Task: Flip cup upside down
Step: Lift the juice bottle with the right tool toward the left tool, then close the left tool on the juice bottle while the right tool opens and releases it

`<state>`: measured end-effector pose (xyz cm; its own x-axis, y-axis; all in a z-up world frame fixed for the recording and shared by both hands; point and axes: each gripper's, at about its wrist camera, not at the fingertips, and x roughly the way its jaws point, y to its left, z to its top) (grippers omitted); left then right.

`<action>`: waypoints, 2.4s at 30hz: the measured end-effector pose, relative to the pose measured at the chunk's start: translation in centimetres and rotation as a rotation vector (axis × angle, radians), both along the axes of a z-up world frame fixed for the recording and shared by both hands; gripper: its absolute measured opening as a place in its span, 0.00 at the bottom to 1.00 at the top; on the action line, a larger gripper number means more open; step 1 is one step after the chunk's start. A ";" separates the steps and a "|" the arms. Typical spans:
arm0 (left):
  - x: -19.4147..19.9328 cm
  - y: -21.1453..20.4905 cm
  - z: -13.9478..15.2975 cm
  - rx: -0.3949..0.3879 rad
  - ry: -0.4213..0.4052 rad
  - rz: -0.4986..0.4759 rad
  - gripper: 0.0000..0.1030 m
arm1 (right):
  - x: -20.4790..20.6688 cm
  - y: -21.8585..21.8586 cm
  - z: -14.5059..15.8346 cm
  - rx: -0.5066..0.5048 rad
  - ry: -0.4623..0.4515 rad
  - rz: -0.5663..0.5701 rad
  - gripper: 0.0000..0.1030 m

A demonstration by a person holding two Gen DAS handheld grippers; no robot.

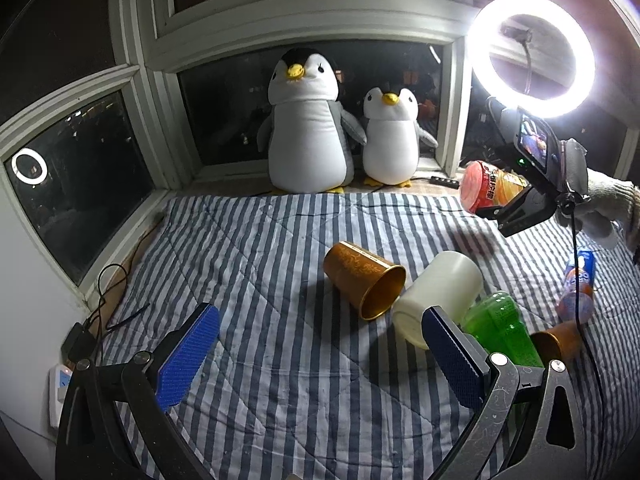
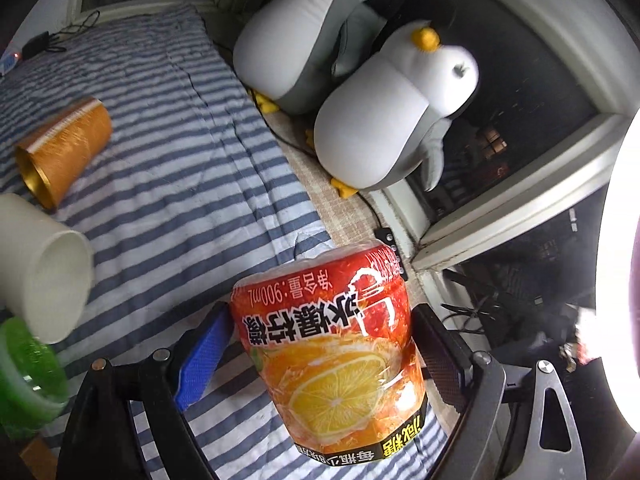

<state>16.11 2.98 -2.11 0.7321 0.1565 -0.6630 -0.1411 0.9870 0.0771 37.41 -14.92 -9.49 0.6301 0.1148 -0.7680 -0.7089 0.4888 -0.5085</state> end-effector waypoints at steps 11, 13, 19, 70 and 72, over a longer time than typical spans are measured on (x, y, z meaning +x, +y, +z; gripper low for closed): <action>-6.8 1.3 0.3 -0.022 -0.072 -0.002 0.99 | -11.1 1.2 7.6 0.087 -0.080 0.030 0.84; -8.0 1.9 0.3 -0.024 -0.077 0.004 0.99 | -14.1 1.7 8.8 0.125 -0.073 0.045 0.84; -11.5 3.7 -0.3 -0.037 -0.078 0.007 0.99 | -22.2 4.0 9.1 0.183 -0.006 0.073 0.84; -17.4 2.4 -3.3 -0.214 -0.003 0.054 0.99 | -36.2 3.8 3.9 0.546 0.079 -0.159 0.92; -17.2 1.5 -3.5 -0.226 0.002 0.054 0.99 | -37.4 2.0 3.6 0.599 0.061 -0.219 0.92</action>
